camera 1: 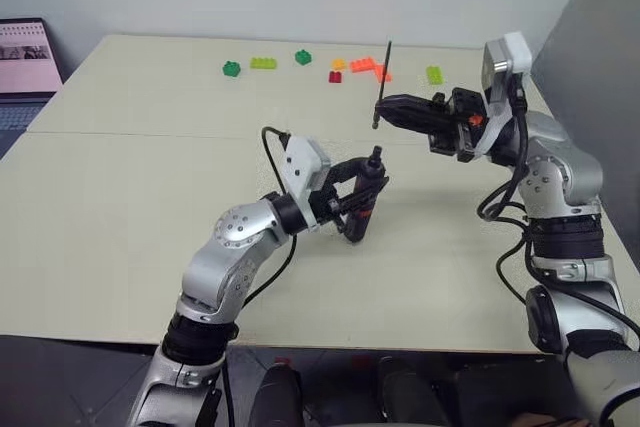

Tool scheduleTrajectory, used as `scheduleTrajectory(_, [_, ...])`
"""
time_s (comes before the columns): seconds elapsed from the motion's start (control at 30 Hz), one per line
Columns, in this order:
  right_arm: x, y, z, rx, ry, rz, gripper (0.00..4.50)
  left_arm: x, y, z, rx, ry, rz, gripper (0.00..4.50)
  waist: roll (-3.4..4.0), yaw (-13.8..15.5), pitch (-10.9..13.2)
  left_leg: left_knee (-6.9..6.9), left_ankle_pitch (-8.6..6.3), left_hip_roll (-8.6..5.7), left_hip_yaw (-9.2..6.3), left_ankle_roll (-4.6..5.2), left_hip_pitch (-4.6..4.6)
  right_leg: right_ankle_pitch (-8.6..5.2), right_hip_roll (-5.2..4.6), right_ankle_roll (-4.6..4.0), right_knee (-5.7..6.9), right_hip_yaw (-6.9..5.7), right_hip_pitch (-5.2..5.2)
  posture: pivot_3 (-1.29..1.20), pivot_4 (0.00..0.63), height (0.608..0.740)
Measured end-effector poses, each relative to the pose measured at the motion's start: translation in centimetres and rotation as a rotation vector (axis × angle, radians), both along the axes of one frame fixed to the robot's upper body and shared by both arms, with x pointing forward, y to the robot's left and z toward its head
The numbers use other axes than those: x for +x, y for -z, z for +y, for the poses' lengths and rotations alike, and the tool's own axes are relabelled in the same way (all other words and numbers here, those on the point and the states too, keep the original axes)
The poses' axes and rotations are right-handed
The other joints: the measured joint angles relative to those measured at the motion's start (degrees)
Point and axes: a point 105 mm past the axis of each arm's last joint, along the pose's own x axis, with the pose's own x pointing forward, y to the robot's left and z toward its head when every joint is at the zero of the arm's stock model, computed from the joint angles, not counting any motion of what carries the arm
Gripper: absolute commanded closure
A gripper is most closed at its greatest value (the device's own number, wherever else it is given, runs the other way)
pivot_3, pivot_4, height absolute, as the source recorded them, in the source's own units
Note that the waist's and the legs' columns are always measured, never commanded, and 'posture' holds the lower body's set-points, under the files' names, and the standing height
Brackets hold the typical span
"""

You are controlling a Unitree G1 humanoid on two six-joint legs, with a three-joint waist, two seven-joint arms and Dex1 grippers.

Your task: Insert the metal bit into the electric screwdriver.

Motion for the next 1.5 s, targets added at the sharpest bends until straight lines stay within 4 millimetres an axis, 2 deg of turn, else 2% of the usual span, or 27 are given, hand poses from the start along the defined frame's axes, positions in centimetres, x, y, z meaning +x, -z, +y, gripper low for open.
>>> scheduleTrajectory(0.17, [-0.3, 0.7, -0.7, 0.001, 0.033, 0.044, 4.5, -0.5, 1.0, 0.0, 0.051, 0.04, -0.002, 2.86, 0.04, -0.1, 0.0, 0.01, 0.0, 0.0, 0.0, 0.0, 0.01, 0.0, 0.01, 0.0, 0.02, 0.01, -0.01, 0.0, 0.15, 0.74])
scheduleTrajectory(0.4, [-1.1, 0.9, -0.8, -0.008, 0.019, 0.072, 4.5, 0.2, 2.4, 0.6, 0.11, 0.027, -0.036, 2.86, 0.08, -0.1, 0.0, 0.01, 0.0, -0.01, 0.01, 0.0, 0.0, 0.0, 0.01, 0.0, 0.0, 0.02, 0.0, 0.0, 0.15, 0.74])
scheduleTrajectory(0.63, [-1.9, 1.6, -0.6, -0.005, -0.005, 0.125, 4.5, 0.0, 2.7, 1.0, 0.107, 0.044, -0.074, 2.86, 0.08, 0.0, 0.0, 0.01, 0.0, 0.0, 0.0, 0.0, 0.0, 0.0, 0.01, 0.0, 0.0, 0.01, 0.0, 0.0, 0.15, 0.74])
scheduleTrajectory(0.97, [-1.8, 2.6, -0.4, 0.009, -0.001, 0.17, 4.5, 0.2, 2.8, 1.4, 0.105, 0.042, -0.084, 2.86, 0.08, -0.1, 0.0, 0.04, 0.01, 0.0, 0.0, 0.01, 0.03, 0.0, 0.02, 0.0, 0.05, 0.02, 0.02, 0.0, 0.15, 0.74])
scheduleTrajectory(1.5, [-2.2, 2.8, 0.3, 0.032, -0.017, 0.173, 4.5, 0.3, 2.9, 1.4, 0.103, 0.036, -0.085, 2.86, 0.08, -0.1, 0.0, 0.04, 0.01, 0.0, -0.01, 0.02, 0.05, 0.0, 0.03, 0.0, 0.08, 0.01, 0.02, 0.0, 0.15, 0.74])
